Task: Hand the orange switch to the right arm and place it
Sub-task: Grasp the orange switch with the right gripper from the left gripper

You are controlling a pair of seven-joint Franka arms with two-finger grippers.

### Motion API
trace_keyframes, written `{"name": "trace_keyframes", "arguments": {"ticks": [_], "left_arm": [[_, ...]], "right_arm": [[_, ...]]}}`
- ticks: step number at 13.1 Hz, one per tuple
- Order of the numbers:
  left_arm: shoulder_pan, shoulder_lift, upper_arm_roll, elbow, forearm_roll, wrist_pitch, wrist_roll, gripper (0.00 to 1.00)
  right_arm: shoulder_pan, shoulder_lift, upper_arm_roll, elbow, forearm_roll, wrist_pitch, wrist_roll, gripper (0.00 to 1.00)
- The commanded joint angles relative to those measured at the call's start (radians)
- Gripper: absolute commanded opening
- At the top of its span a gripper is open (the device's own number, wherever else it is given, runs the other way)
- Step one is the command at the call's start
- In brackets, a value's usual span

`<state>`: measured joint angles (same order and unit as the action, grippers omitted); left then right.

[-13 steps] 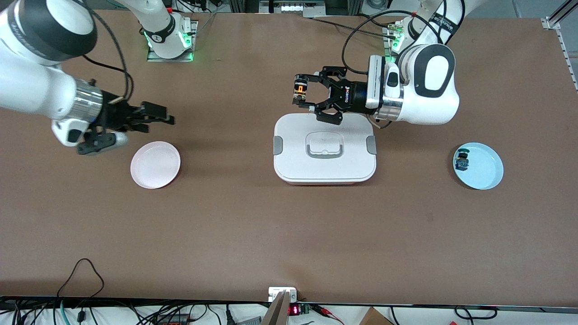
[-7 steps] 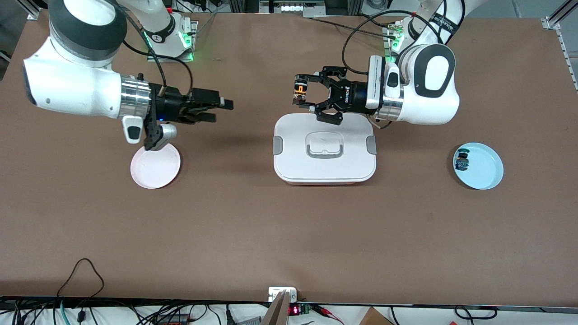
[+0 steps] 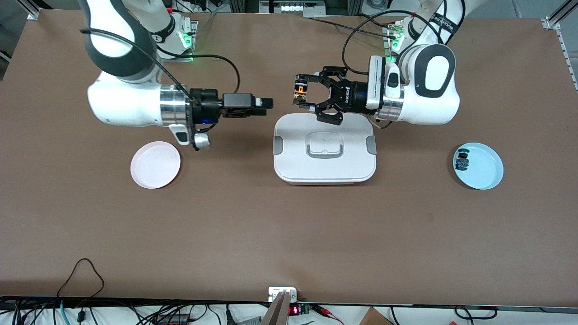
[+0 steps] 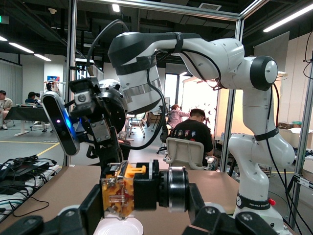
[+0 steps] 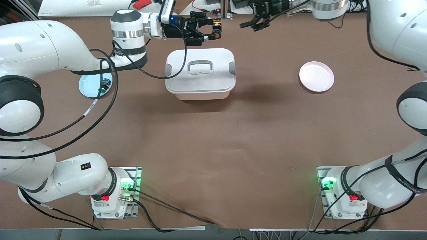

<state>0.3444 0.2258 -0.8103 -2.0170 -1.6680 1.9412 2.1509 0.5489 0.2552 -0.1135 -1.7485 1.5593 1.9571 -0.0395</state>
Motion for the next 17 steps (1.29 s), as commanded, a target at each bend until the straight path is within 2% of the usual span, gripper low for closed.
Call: {"name": "trace_keyframes", "arguments": {"ticks": [1, 4, 15, 17], "left_arm": [[0.015, -0.029, -0.007, -0.013, -0.029, -0.001, -0.008, 0.00], [0.015, -0.028, -0.007, -0.013, -0.029, -0.001, -0.008, 0.00], [0.015, -0.028, -0.007, -0.013, -0.029, -0.001, -0.008, 0.00], [0.015, -0.028, -0.007, -0.013, -0.029, -0.001, -0.008, 0.00]], "right_arm": [[0.055, 0.002, -0.008, -0.005, 0.079, 0.068, -0.034, 1.00], [0.082, 0.010, -0.006, -0.023, 0.082, 0.072, -0.126, 1.00], [0.115, -0.011, -0.005, -0.040, 0.084, 0.063, -0.138, 1.00], [0.118, -0.011, -0.005, -0.040, 0.084, 0.063, -0.138, 0.97]]}}
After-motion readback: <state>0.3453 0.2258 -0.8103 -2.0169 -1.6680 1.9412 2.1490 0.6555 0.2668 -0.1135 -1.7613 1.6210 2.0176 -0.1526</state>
